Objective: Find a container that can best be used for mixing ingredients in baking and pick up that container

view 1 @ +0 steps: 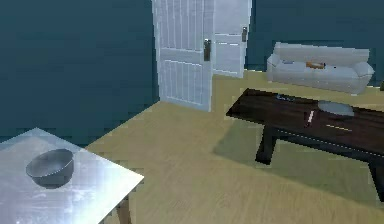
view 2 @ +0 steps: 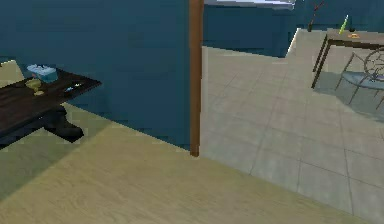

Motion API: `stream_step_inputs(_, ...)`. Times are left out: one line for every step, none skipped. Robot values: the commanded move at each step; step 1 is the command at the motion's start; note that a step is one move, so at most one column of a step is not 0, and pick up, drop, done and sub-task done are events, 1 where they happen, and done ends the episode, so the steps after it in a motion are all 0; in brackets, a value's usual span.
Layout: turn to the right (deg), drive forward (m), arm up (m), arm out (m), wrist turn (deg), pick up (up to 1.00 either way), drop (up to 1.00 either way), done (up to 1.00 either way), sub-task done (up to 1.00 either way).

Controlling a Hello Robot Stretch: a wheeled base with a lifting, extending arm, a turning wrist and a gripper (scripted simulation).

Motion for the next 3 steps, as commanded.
stream_step_inputs(0.0, 0.8, 0.0, 0.0, 0.0, 0.0, 0.0, 0.0, 0.0)
stream_step_inputs(-42.0, 0.0, 0.0, 0.0, 0.0, 0.0, 0.0, 0.0, 0.0)
stream_step_inputs(0.0, 0.4, 0.0, 0.0, 0.0, 0.0, 0.0, 0.0, 0.0)
